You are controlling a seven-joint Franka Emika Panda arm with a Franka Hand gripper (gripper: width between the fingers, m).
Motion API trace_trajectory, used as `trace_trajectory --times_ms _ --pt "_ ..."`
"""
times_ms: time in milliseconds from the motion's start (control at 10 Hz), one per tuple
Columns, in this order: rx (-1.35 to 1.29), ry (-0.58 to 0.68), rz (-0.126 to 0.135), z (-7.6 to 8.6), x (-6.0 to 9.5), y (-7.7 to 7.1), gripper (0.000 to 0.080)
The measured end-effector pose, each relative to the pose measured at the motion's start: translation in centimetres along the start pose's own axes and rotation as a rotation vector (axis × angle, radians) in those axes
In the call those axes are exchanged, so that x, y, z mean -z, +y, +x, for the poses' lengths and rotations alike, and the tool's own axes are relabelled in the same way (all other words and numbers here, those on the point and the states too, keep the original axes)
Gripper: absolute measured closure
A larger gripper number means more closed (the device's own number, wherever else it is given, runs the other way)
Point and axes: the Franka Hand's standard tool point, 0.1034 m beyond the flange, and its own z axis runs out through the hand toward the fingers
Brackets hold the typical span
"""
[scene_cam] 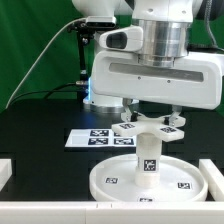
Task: Assemble round table
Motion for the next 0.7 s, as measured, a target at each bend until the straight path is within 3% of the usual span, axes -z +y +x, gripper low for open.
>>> trace_trajectory --times_ms 400,600,700 --pt "-0.173 0.021 0.01 0.27 -0.06 0.03 0.036" --pt "-0.493 0.016 0.026 0.25 -0.12 -0.03 0.036" --pt "-0.661 0.017 0.054 0.15 -0.14 -0.15 0.036"
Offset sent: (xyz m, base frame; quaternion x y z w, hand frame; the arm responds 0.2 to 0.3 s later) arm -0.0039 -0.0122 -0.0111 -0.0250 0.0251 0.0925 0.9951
